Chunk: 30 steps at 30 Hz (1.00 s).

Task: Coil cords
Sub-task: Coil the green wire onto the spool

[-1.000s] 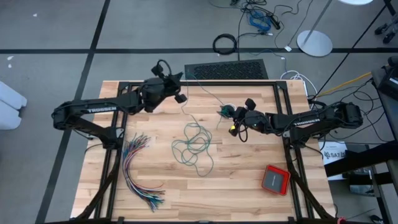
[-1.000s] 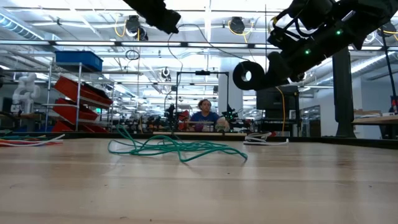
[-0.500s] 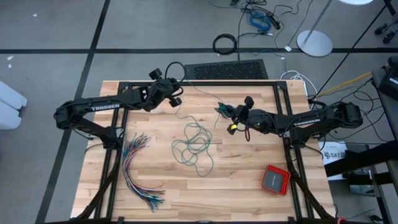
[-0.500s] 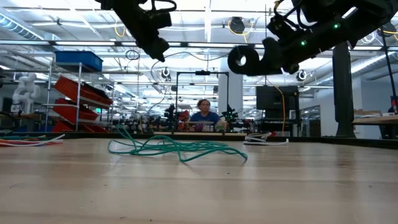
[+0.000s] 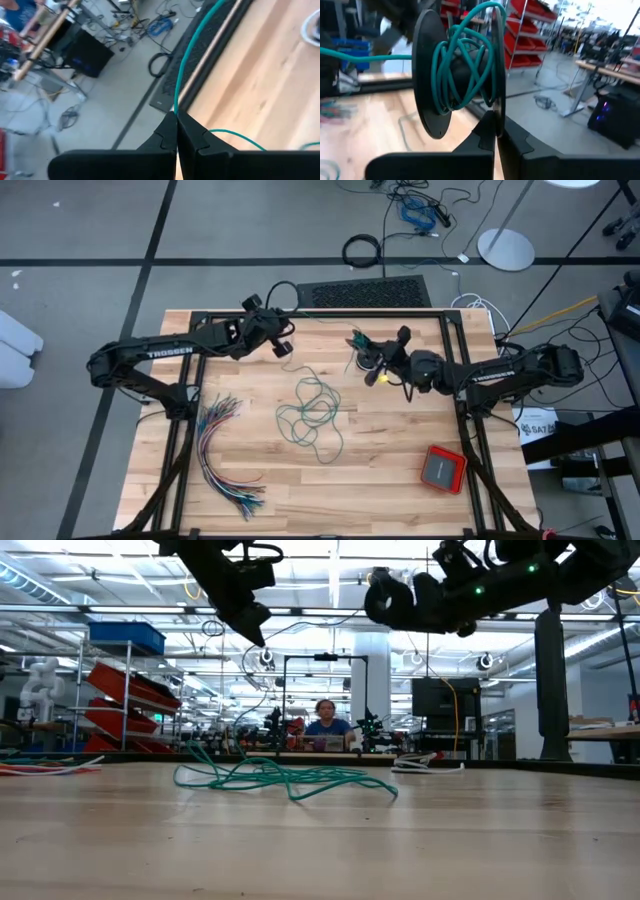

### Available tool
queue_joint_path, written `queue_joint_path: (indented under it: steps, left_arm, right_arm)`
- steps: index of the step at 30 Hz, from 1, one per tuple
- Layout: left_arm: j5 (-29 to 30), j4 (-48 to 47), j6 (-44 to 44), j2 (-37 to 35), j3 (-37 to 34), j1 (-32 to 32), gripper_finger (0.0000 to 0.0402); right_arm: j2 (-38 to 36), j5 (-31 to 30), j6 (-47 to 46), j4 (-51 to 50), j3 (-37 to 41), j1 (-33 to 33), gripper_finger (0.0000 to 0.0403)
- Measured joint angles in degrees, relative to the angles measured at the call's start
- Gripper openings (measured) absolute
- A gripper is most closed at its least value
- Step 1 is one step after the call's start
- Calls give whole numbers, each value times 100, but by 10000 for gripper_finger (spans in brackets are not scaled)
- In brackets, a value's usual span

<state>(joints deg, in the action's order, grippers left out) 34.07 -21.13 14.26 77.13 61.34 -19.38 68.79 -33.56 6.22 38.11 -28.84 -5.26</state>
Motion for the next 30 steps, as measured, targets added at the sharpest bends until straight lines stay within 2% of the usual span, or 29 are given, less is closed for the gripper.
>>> queue_joint_path:
  steps: [4, 14, 24, 30]
  left_arm:
    - [-319, -37, -195, 93, -2, 37, 0]
    - [-413, 15, -334, 656, -2, 463, 0]
    - [-483, 199, -496, 1006, -6, 727, 0]
    - [-501, 827, -499, 1306, -6, 919, 0]
  right_arm:
    - [-1, 0, 182, 440, 0, -117, 0]
    - [-1, 42, 528, 1294, -2, -467, 0]
    - [-1, 62, 800, 1464, -1, -751, 0]
    - [-1, 103, 824, 1246, -256, -863, 0]
